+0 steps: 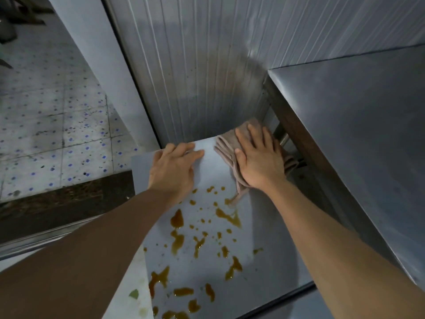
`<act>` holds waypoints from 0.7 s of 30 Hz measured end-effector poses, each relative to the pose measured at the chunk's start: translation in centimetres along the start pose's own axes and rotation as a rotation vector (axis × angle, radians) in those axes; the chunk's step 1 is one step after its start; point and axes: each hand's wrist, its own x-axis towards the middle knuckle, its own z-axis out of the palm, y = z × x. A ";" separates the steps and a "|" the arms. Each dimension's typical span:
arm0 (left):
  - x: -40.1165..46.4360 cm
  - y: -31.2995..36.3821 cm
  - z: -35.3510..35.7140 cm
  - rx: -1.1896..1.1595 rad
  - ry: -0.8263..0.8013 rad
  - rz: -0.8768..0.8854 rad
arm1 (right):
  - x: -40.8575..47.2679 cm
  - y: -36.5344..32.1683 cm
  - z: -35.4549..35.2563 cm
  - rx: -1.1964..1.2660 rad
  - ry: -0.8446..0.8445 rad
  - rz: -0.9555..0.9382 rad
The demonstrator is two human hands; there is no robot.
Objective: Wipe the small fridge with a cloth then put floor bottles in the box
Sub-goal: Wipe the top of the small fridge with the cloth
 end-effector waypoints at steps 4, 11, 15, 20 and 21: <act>-0.8 -0.7 -1.0 -0.008 -0.086 0.048 | -6.3 -1.3 0.1 -0.036 0.018 0.007; -4.5 -4.7 -3.6 0.145 -0.071 -0.081 | -11.4 -2.9 -0.5 -0.018 -0.016 -0.037; -5.1 -6.3 -3.6 0.086 -0.049 -0.063 | -4.7 -2.7 -0.1 -0.077 -0.021 -0.045; -5.4 -7.2 -2.5 0.036 -0.005 -0.065 | 2.5 -4.7 0.6 -0.053 -0.032 0.011; -5.4 -7.4 -2.5 0.016 0.005 -0.063 | 2.6 -5.4 0.7 -0.051 -0.028 0.004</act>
